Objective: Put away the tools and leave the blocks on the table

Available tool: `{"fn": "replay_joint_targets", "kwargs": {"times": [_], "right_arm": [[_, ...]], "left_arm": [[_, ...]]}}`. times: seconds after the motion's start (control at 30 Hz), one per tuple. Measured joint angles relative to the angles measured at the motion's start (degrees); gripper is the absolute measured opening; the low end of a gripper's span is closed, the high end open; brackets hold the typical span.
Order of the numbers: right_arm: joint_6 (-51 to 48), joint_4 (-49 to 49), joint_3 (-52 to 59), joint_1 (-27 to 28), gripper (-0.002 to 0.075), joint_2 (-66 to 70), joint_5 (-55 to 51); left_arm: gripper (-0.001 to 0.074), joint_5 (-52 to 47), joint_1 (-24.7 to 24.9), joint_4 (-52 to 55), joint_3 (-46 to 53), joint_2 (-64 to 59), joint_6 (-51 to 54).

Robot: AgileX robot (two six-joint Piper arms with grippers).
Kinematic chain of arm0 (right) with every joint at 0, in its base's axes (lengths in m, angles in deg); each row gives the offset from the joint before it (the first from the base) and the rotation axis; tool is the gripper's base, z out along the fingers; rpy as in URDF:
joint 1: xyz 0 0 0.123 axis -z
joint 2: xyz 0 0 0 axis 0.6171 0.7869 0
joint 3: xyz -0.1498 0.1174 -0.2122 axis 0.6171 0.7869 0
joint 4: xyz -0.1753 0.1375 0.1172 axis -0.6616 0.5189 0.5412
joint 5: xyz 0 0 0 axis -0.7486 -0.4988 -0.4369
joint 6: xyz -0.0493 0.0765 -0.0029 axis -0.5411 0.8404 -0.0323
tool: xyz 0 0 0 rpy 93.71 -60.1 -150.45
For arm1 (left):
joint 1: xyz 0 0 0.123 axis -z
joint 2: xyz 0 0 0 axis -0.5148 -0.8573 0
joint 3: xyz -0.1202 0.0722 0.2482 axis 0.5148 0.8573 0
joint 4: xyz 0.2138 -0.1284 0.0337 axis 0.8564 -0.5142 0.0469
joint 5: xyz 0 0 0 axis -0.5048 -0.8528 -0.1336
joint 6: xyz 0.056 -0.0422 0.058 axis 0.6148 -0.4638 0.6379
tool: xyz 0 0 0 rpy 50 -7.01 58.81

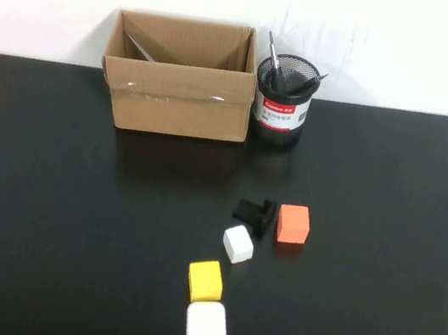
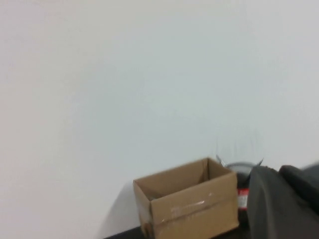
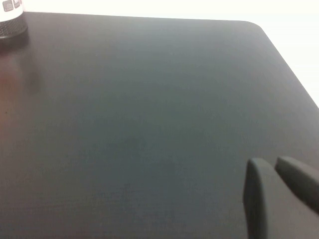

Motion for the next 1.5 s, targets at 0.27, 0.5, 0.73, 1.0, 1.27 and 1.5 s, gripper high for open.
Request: {"fn": "replay_joint_targets", "kwargs": {"times": [0.27,0.5,0.73,1.0,1.27,1.5], "right_arm": [[0.0,0.0,0.0,0.0,-0.0008,0.0,0.0],[0.0,0.0,0.0,0.0,-0.0008,0.0,0.0],[0.0,0.0,0.0,0.0,-0.0008,0.0,0.0],[0.0,0.0,0.0,0.0,-0.0007,0.0,0.0],[0.0,0.0,0.0,0.0,-0.0008,0.0,0.0],[0.0,0.0,0.0,0.0,-0.0008,0.0,0.0]], "left_arm": [[0.0,-9.19,0.0,-0.48,4.9,3.3,-8.47],[0.0,-20.72,0.0,2.11,5.02,0.59,-8.94],[0.0,-24.99,0.0,5.64,5.02,0.49,-9.15],[0.0,-8.52,0.0,13.76,9.83,0.49,-10.69],[0.0,18.62,-6.9,9.42,23.96,0.49,-10.37],[0.0,28.75,-15.65,-1.44,33.39,0.49,-10.24]]}}
